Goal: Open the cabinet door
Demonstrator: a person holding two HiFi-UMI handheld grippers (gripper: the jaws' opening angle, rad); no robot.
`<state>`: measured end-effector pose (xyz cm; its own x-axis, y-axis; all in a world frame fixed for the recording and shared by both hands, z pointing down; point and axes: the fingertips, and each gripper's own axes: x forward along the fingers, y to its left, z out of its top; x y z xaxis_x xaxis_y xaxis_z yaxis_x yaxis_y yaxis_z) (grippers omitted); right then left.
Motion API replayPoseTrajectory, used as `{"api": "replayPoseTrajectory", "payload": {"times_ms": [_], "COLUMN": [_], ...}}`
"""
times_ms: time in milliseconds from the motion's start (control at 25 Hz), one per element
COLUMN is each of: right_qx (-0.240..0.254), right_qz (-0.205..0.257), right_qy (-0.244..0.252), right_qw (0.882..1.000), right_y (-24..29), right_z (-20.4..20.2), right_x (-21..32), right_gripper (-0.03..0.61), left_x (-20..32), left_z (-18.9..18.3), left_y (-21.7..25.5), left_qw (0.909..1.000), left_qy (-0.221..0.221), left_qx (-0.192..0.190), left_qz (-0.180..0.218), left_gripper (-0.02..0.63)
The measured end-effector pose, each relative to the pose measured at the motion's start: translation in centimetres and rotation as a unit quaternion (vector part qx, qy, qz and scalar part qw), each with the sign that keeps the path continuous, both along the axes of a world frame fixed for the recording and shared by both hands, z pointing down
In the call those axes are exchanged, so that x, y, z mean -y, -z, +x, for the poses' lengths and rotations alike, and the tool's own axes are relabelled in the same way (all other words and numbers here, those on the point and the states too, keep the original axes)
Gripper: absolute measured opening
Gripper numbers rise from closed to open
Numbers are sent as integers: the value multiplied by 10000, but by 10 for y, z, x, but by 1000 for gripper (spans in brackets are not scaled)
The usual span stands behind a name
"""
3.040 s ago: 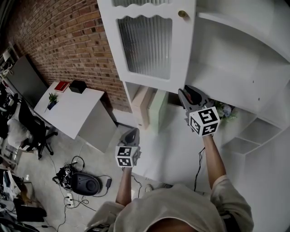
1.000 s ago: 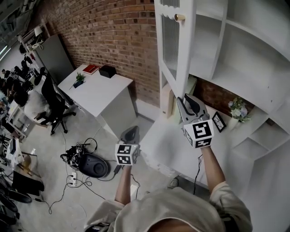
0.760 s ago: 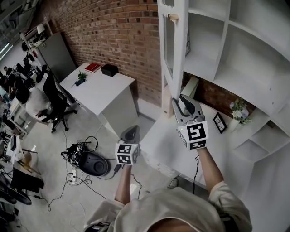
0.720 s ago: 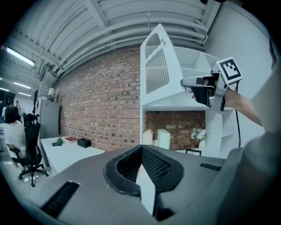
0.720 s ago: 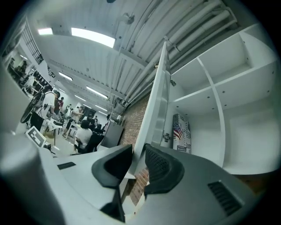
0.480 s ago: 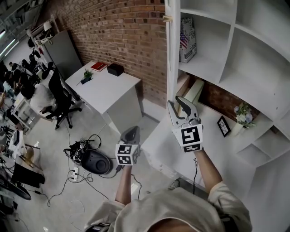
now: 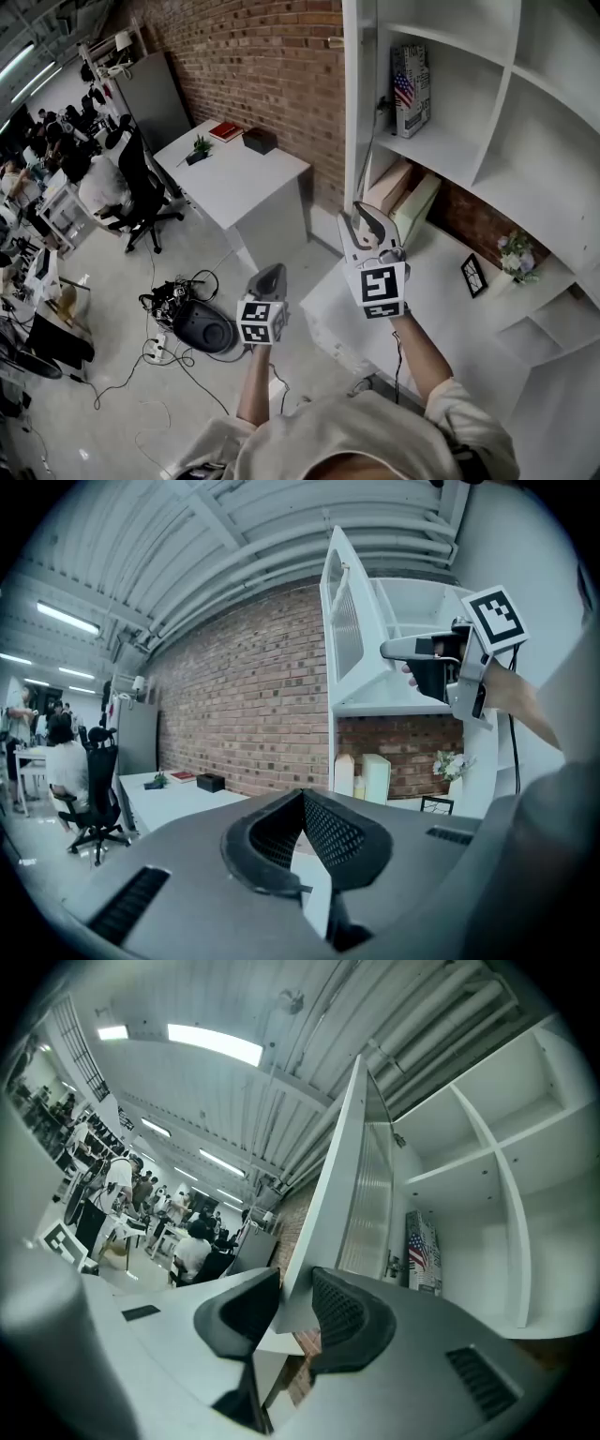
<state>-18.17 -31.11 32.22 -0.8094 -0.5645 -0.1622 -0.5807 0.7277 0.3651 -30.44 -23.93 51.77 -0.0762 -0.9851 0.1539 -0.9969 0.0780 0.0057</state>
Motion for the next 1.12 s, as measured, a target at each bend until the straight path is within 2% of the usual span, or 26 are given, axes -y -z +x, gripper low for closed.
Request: {"api": "replayPoseTrajectory", "payload": {"times_ms": [280,680,1120], "right_qx": [65,-124,-278], "right_qz": [-30,89,-18], "right_qy": [127,269,421], "right_qw": [9999,9995,9987], "right_y": [0,-1,-4], "right_z": [-29,-71,-116], "right_x": [-2,-1,4], "right_gripper": [126,127,115], "left_x": [-13,-22,-46], "left_z": [-18,-26,-50], "left_y": [-1,-3,-9], "left_qw": [9996,9991,9974], "left_qy": [264,417,701], "left_qx": [5,-51,-97], "left_qz": [-25,-60,-111], "left_gripper": [26,26,26]}}
